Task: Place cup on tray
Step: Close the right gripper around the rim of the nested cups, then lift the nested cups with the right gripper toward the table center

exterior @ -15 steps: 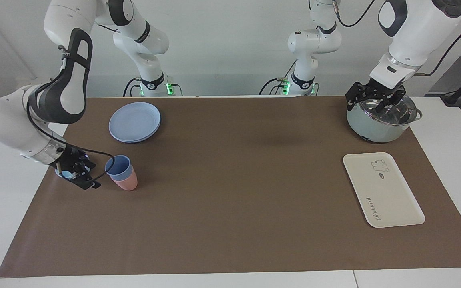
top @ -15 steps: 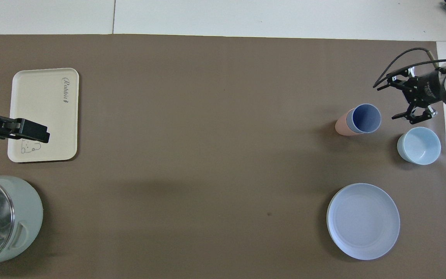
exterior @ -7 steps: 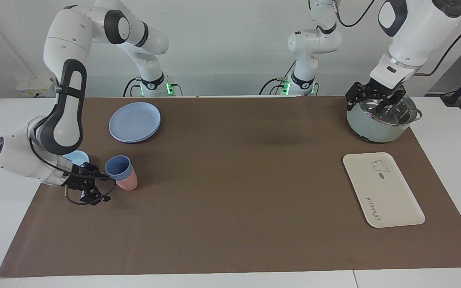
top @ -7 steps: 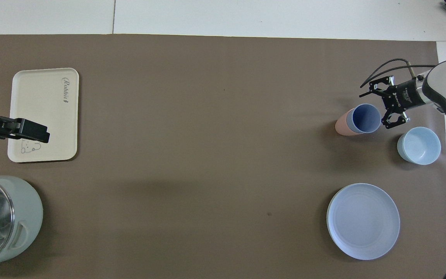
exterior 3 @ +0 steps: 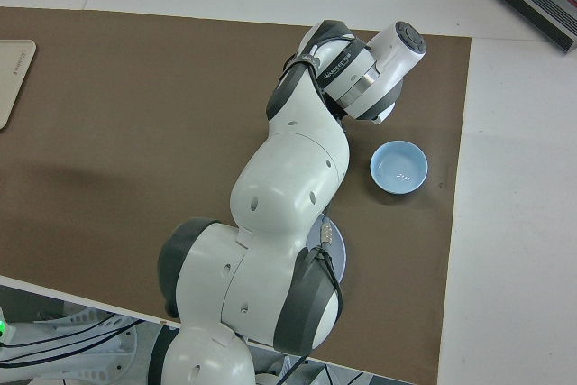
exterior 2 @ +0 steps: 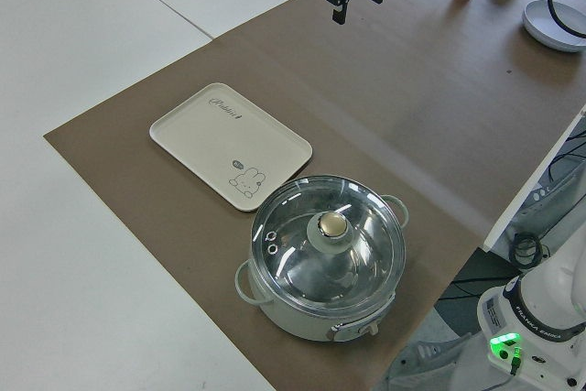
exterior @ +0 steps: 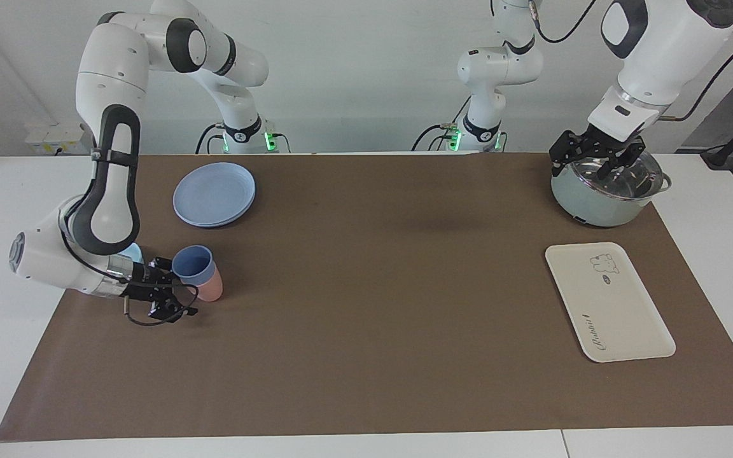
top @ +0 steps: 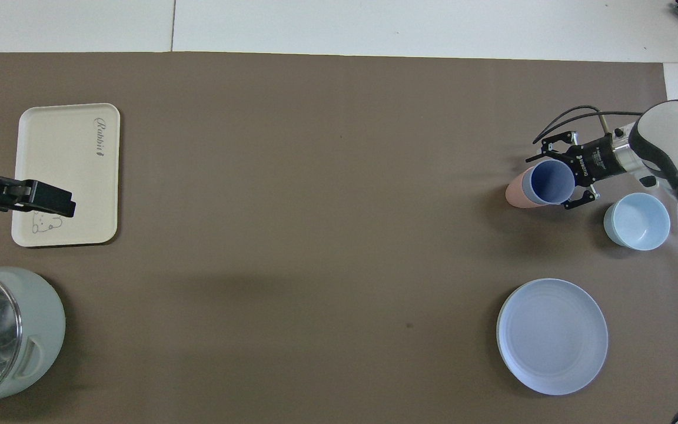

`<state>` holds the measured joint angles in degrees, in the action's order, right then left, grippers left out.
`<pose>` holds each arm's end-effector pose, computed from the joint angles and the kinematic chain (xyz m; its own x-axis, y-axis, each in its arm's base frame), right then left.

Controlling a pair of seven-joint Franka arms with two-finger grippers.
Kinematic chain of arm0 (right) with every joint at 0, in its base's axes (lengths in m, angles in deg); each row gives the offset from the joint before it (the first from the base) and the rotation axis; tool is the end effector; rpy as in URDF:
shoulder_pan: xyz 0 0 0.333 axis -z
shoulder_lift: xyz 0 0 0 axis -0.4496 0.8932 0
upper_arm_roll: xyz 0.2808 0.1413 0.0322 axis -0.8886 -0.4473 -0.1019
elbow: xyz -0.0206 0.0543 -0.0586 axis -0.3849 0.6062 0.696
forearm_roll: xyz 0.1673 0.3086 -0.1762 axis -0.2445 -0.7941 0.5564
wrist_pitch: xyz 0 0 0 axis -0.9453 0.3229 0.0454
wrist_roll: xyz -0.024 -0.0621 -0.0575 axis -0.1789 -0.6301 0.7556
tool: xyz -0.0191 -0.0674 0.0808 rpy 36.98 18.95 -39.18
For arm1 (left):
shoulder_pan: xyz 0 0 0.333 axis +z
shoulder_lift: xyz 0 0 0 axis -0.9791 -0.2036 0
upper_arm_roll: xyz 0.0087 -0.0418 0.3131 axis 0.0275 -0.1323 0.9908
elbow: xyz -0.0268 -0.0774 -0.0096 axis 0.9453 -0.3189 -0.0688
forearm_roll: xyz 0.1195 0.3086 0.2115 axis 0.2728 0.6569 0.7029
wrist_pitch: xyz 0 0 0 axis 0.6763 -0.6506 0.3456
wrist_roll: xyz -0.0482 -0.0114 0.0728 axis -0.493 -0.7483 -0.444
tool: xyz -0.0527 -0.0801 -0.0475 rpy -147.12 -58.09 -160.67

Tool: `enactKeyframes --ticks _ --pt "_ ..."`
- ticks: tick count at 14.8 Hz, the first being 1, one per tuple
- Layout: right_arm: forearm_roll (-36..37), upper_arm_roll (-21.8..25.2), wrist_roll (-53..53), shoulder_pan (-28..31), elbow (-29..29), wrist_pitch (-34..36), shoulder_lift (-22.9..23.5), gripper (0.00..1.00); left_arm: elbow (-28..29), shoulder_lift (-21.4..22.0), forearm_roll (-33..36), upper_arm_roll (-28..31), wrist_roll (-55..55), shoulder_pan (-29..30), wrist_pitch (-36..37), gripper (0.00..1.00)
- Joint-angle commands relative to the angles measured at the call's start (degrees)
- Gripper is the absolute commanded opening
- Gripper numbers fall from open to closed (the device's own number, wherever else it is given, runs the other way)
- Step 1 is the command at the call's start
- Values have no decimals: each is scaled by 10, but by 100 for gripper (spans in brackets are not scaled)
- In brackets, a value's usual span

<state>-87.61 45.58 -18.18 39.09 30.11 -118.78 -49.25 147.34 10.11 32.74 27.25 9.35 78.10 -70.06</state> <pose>0.6586 -0.1090 0.2792 0.2389 -0.7713 -0.5900 -0.9626 -0.2681 -0.0393 0.5389 -0.0372 0.6026 0.9871 -0.1537 -0.0452 -0.1522 -0.9877 0.0347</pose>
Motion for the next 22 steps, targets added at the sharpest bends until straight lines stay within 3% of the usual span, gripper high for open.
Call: enactKeyframes --ticks 1,8,9,11,13,15,19,22 --pt "-37 -7 2 7 34 7 -25 96 13 15 8 -1 -3 3 2 100" --pt "-101 -7 1 -2 87 -3 -47 95 13 14 8 -1 -3 3 2 100" --pt "-106 -7 0 -4 93 -1 -48 87 13 15 8 -1 -3 3 2 100" --pt "-123 -7 -53 -4 99 40 -55 0 13 15 8 -1 -3 3 2 100" --pt "-124 -7 -71 -21 107 56 -64 0 13 15 8 -1 -3 3 2 100" --pt "-125 -7 -58 -42 137 52 -106 0 14 15 8 -1 -3 3 2 100" --pt "-124 -6 50 -94 171 45 -196 0 13 15 8 -1 -3 3 2 100" --pt "-124 -6 142 -133 170 43 -232 0 13 15 8 -2 -3 2 2 100"
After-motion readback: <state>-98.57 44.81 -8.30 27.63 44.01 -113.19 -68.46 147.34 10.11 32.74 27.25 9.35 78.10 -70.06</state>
